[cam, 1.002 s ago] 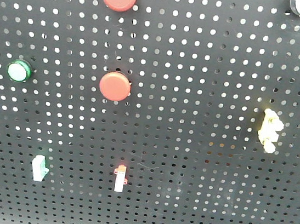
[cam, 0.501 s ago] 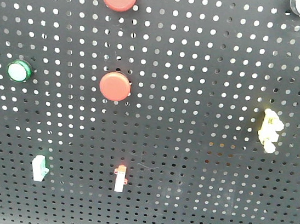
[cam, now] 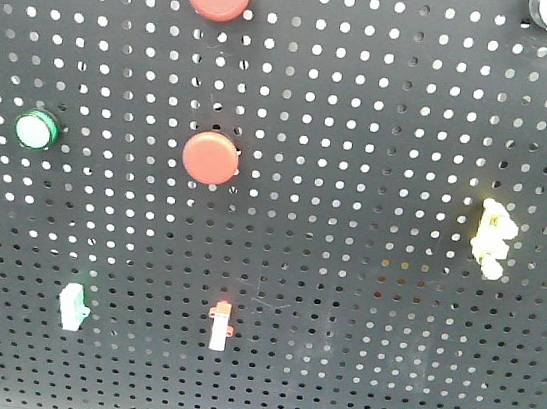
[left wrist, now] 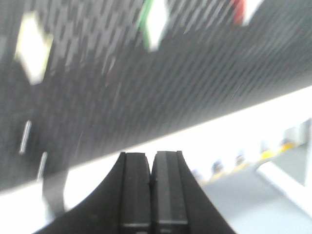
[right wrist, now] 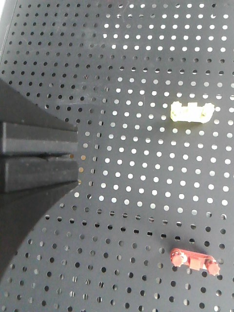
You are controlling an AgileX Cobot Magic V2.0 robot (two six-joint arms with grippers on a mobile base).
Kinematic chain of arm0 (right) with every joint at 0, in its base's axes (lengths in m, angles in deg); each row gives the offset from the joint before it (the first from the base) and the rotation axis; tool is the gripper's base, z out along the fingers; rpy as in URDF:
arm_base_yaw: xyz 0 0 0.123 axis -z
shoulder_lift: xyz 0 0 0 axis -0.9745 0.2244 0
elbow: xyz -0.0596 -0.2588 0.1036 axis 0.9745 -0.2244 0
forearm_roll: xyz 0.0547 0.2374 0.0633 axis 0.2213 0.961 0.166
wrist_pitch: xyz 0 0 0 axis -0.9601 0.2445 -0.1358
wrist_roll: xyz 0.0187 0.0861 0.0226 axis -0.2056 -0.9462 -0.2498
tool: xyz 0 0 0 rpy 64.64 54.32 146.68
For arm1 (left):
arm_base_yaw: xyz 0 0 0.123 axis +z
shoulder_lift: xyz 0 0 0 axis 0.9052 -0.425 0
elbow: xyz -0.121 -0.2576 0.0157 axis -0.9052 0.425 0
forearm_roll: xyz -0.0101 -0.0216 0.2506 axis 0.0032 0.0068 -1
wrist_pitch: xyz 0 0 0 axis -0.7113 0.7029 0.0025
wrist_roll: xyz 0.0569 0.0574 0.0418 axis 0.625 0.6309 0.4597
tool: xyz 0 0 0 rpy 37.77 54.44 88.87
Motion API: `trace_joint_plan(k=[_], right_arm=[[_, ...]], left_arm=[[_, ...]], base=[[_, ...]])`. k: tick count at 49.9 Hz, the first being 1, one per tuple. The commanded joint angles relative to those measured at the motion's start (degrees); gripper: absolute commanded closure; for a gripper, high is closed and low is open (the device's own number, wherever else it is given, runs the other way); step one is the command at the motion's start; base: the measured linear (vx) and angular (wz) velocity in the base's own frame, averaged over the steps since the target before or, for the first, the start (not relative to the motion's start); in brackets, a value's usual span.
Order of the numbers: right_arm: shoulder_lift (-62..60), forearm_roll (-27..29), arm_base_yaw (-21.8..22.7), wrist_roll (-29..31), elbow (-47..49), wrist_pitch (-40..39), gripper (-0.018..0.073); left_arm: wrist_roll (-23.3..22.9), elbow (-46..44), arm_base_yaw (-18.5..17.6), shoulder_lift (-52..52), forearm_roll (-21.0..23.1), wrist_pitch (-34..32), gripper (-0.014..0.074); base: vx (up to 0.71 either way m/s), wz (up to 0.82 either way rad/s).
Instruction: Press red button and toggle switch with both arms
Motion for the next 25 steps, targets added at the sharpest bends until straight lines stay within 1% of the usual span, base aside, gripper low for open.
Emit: trace_joint_plan(k=[1,2,3,6,25], right_arm=[[0.77,0.46,0.37,0.06,1.52,-3.92,0.0562],[0.77,0.46,0.37,0.06,1.52,-3.92,0.0562],[0.77,0.46,0.37,0.06,1.52,-3.92,0.0562],[0.77,0.46,0.37,0.06,1.52,-3.92,0.0562],[0.77,0.46,0.37,0.06,1.52,-3.92,0.0562]], left_arm=[[-10.79,3.05,1.52,2.64,-8.26,-8.1,0.0594],[-13.03,3.96,1.83,3.73,-9.7,-9.03,0.0594],[-13.98,3.96,2.0,3.98,-10.44,-7.87,0.0594],[-14.75,3.49,2.27,3.46,-13.07,-6.31,0.0594],[-14.75,3.55,2.19,3.57,-12.68,-6.28,0.0594]], base=[[0.0,0.0],[0.0,0.0],[0.0,0.0],[0.0,0.0],[0.0,0.0]])
